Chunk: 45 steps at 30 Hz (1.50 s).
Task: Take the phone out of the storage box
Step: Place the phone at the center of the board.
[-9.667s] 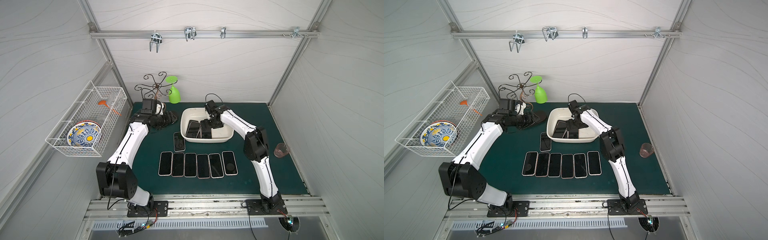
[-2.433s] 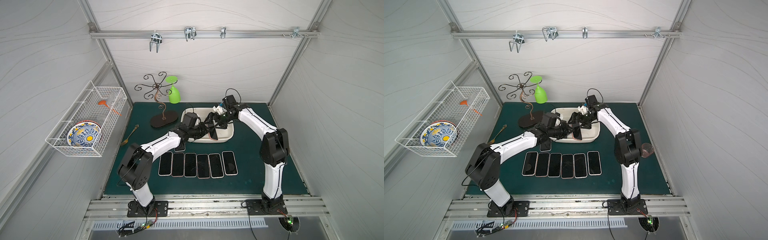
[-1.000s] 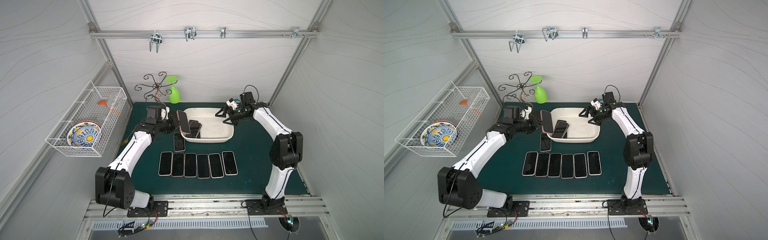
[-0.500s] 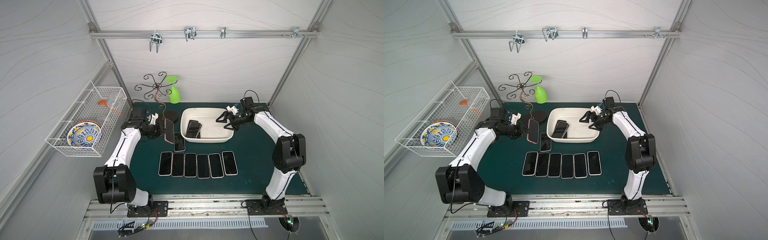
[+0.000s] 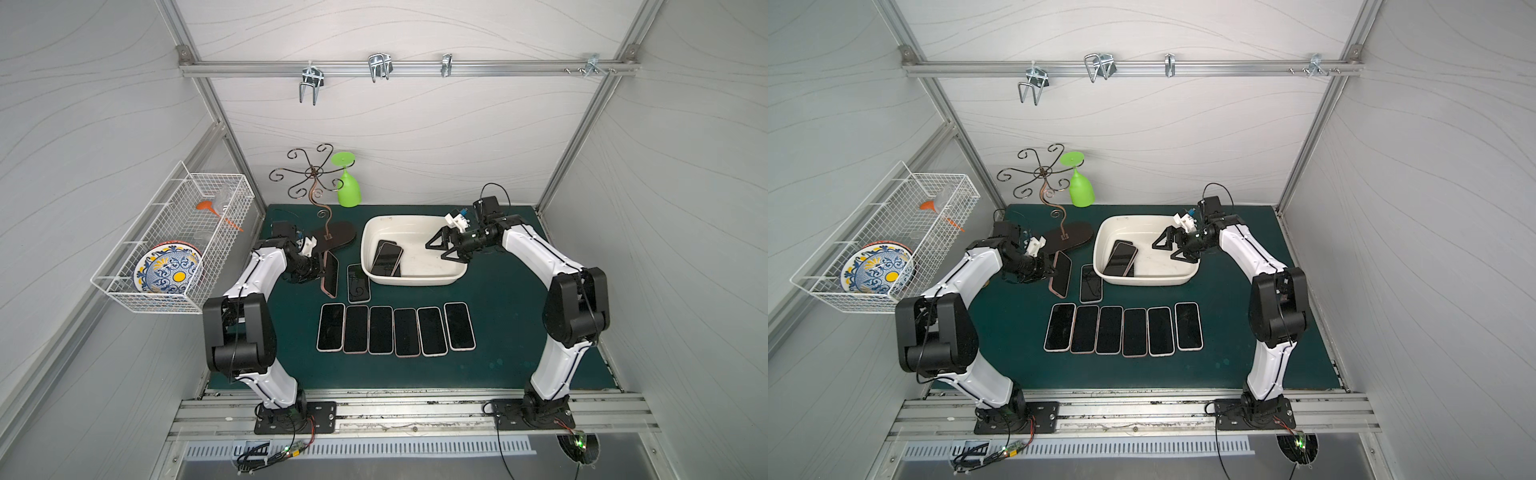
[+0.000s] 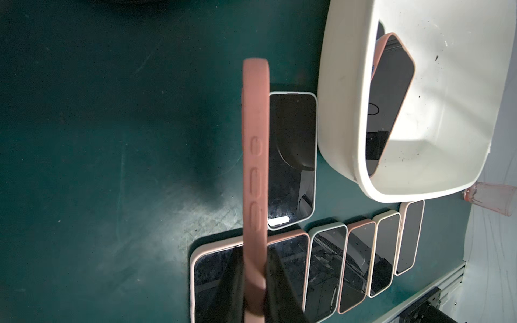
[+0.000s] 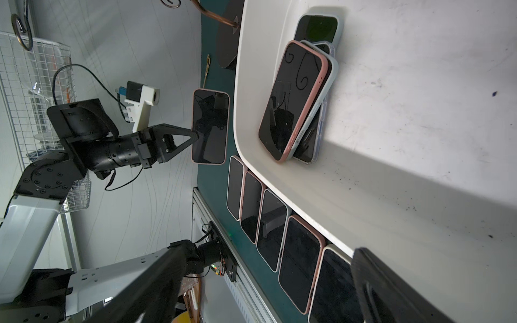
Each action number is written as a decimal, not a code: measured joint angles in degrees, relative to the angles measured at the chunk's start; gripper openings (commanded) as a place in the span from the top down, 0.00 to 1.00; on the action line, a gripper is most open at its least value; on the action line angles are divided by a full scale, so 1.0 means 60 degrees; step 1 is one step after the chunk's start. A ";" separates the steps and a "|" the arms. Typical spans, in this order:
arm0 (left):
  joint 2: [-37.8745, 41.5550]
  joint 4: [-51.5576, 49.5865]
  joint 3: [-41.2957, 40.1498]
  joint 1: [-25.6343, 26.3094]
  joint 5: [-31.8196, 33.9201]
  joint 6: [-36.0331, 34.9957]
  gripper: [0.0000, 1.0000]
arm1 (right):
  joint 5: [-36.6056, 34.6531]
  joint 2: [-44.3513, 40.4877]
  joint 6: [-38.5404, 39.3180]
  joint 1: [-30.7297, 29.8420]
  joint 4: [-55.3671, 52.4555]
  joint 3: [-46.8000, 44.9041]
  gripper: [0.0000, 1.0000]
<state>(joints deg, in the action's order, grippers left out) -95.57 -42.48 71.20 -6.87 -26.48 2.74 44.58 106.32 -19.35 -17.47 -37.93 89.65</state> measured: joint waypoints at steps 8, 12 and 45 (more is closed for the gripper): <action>-0.0794 0.0998 -0.0186 -0.0055 -0.0018 0.0007 1.00 | -0.0018 0.0007 0.0186 -0.0033 0.0033 -0.0007 0.02; -0.1093 0.1443 -0.0386 -0.0055 -0.0175 0.0080 1.00 | -0.0076 0.0007 0.0306 -0.0033 0.0033 -0.0036 0.02; -0.2259 0.2277 -0.0568 -0.0186 -0.0539 0.0678 0.66 | -0.0474 0.0204 0.0488 -0.0350 -0.0047 -0.0331 0.01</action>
<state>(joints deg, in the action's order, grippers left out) -109.12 -28.82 67.79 -7.99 -29.71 6.81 41.74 107.55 -16.43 -19.57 -38.22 87.66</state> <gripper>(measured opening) 0.335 0.985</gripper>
